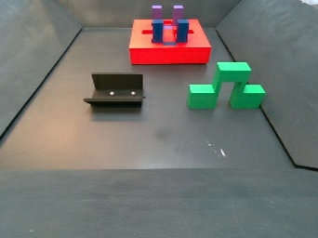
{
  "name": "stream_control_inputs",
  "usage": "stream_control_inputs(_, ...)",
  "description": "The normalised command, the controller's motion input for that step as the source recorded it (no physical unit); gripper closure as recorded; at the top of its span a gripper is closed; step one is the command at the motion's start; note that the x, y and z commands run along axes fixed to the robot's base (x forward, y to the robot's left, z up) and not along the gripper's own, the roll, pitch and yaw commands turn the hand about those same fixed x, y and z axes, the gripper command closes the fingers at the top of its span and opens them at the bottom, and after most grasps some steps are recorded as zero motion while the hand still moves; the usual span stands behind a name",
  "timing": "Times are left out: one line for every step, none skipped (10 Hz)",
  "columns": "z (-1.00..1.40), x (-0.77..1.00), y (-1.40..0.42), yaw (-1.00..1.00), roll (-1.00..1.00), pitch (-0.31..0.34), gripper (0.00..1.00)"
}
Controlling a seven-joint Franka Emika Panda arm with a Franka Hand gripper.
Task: Pick up the yellow object. Move up. Move to above the board. Insert the yellow object.
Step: Move to above the board, then insert the yellow object.
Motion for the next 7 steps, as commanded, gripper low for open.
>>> stream_control_inputs(0.18,0.03,-0.90,0.00,0.01,0.123,1.00)
stream_control_inputs(0.12,0.06,-0.55,0.00,0.01,0.137,1.00)
stream_control_inputs(0.08,0.07,-0.38,0.00,0.01,0.136,1.00)
stream_control_inputs(0.06,0.06,-0.21,0.01,0.02,0.122,1.00)
stream_control_inputs(-0.14,0.00,0.00,0.00,-0.03,-0.013,1.00)
stream_control_inputs(-0.34,0.12,-0.04,0.00,-0.06,-0.096,1.00)
stream_control_inputs(-0.60,0.10,-0.13,0.00,-0.02,-0.164,1.00)
